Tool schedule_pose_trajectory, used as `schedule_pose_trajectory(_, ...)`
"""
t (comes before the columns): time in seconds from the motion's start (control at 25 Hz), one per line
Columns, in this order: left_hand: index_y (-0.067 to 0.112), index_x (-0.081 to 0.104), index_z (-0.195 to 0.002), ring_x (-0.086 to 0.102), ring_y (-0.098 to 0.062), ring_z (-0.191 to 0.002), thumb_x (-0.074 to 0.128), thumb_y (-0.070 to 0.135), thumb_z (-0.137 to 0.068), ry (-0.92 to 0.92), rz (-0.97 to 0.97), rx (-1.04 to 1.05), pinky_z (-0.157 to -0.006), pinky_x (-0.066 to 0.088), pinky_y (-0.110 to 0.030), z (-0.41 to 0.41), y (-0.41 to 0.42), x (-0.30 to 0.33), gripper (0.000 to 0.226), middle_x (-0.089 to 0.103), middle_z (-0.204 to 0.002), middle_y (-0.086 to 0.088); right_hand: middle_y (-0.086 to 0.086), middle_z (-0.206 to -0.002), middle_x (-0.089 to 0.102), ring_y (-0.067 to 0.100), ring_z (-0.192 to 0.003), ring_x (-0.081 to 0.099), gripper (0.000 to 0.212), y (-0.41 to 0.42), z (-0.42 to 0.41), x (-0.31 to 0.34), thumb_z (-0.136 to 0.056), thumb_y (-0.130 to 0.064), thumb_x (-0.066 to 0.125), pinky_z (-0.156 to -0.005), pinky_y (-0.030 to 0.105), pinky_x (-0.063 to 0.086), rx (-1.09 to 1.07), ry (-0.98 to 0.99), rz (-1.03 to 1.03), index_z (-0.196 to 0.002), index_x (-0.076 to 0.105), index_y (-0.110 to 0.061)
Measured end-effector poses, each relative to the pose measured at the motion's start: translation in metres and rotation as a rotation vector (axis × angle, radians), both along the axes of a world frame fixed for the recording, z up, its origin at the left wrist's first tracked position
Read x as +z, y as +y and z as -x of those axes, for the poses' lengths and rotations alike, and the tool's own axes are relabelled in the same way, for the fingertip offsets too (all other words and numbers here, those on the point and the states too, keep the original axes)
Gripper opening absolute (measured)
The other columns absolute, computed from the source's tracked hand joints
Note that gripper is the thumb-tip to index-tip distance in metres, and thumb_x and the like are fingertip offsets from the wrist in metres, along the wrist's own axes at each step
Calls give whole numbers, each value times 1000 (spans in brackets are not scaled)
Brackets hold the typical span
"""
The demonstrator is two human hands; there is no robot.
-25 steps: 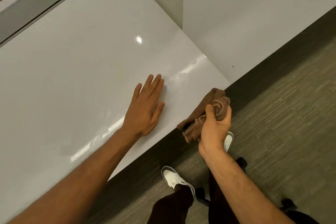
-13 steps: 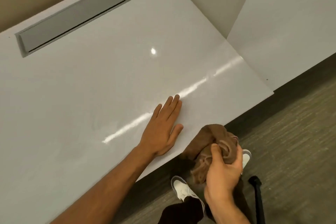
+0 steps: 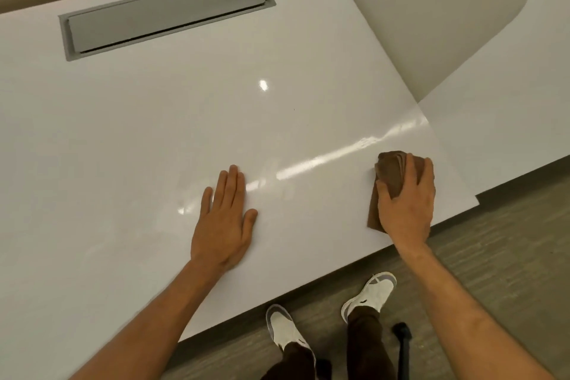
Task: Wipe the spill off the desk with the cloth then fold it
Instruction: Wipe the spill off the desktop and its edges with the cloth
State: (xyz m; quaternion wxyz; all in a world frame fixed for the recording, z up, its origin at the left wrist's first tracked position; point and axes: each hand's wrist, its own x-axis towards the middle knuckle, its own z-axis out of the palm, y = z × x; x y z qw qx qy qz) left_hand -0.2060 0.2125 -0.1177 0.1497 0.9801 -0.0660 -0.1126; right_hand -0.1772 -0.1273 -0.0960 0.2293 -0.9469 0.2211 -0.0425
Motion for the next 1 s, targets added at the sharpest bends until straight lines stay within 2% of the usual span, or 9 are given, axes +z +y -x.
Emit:
schedule_pose_trajectory(0.2,15,-5,-166,-12,-16,-161,19,49,-107,-9,-10,-2,-131,4,-46,-1,1,-4,72,-12,-175,1,16,-163,21,38,-144,34,74,33,-90,-3,-95,-37,64,-113,54,38,107,-60,-36,-156,29,-17)
schedule_pose_trajectory(0.32,14,-4,-166,-12,-15,-161,20,49,-107,-36,4,3,-131,4,-44,0,0,-5,73,-11,-175,1,12,-166,17,34,-148,29,88,77,-142,-2,-87,-52,68,-117,49,34,266,-6,-96,-158,26,-22)
schedule_pose_trajectory(0.4,14,-7,-166,-13,-14,-161,20,52,-107,-46,57,20,-131,1,-41,0,0,-4,75,-14,-175,0,9,-167,16,31,-149,28,93,111,-154,-5,-82,-54,71,-116,45,35,431,21,-110,-158,26,-25)
schedule_pose_trajectory(0.6,10,-6,-165,-11,-15,-161,19,66,-104,-119,290,128,-130,-2,-29,2,1,-3,87,-16,-174,-1,7,-166,24,24,-148,31,82,175,-117,-10,-83,-26,72,-116,33,34,1014,-38,-191,-155,34,-22)
schedule_pose_trajectory(0.72,3,-3,-164,-4,-18,-162,22,69,-102,-194,476,218,-131,3,-29,2,3,-1,94,-9,-175,-5,2,-159,37,18,-140,38,74,194,-76,-6,-80,-22,73,-111,27,37,1316,-7,-287,-149,45,-22)
schedule_pose_trajectory(0.8,2,0,-165,1,-20,-163,24,67,-103,-204,559,213,-131,6,-33,4,5,0,92,-2,-176,-6,-4,-153,45,15,-137,43,64,189,-54,-1,-82,-20,72,-108,26,42,1398,9,-372,-143,51,-25)
schedule_pose_trajectory(0.84,4,2,-165,2,-20,-163,24,66,-104,-189,569,195,-131,7,-35,6,7,1,90,1,-176,-5,-7,-153,45,13,-138,43,64,182,-43,2,-82,-20,71,-108,21,40,1402,42,-409,-142,51,-28)
schedule_pose_trajectory(0.92,10,3,-166,-1,-15,-162,21,69,-103,-102,544,185,-132,5,-35,12,10,6,88,0,-175,2,-13,-155,44,9,-141,39,60,159,-20,7,-86,-28,68,-110,8,23,1394,139,-428,-143,51,-33)
schedule_pose_trajectory(1.0,18,-3,-166,-9,-7,-160,18,77,-99,14,473,184,-131,-1,-30,20,14,12,92,-7,-174,10,-15,-158,40,5,-145,31,58,130,5,8,-89,-31,69,-111,6,11,1392,262,-382,-144,51,-39)
